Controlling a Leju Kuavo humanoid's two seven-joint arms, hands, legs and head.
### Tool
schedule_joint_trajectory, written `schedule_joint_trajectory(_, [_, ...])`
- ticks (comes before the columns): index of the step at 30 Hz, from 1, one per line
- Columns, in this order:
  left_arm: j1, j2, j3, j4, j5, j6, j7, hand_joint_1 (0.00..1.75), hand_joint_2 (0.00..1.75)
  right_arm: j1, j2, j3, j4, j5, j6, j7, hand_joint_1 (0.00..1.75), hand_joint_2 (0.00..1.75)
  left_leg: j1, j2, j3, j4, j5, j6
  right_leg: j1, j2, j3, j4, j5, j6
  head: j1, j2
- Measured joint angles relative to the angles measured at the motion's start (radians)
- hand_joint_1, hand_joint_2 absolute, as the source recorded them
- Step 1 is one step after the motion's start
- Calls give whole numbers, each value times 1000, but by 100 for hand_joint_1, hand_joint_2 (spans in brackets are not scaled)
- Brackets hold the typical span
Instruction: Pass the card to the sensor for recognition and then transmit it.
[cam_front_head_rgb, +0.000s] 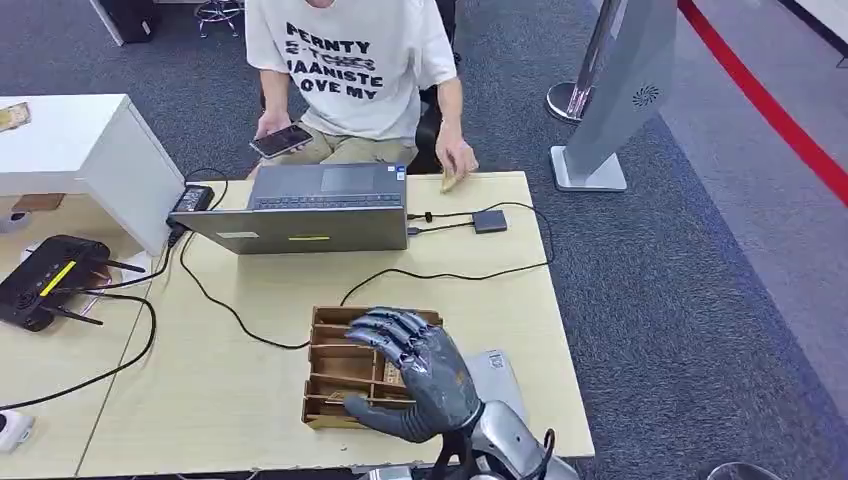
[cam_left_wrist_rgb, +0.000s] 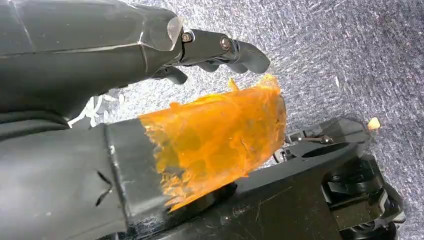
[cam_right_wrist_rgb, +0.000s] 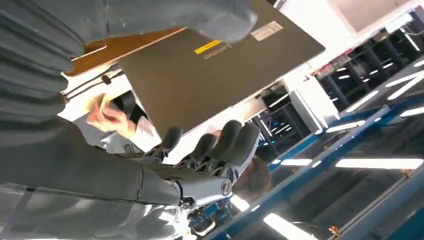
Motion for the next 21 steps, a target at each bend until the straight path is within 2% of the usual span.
schedule_joint_trajectory(7, [0,0,0,0,4,-1,1,0,0,-12,-12,15,31,30,-8,26,87,175,0,0,0,0,0,0,0,0,0,0,0,0,0,0])
schedule_joint_trajectory(8, [0,0,0,0,6,-2,0,0,0,-12,-15,16,37,40,-16,33,108,175,0,0,0,0,0,0,0,0,0,0,0,0,0,0])
schedule_joint_trajectory(19, [0,0,0,0,9,-8,1,0,0,-12,-31,17,69,76,-35,61,108,175,0,0,0,0,0,0,0,0,0,0,0,0,0,0])
schedule_joint_trajectory(20, [0,0,0,0,9,-9,1,0,0,-12,-31,17,71,76,-35,61,113,175,0,0,0,0,0,0,0,0,0,0,0,0,0,0])
schedule_joint_trajectory(21, [0,0,0,0,9,-9,1,0,0,-12,-31,17,72,76,-35,61,106,175,0,0,0,0,0,0,0,0,0,0,0,0,0,0])
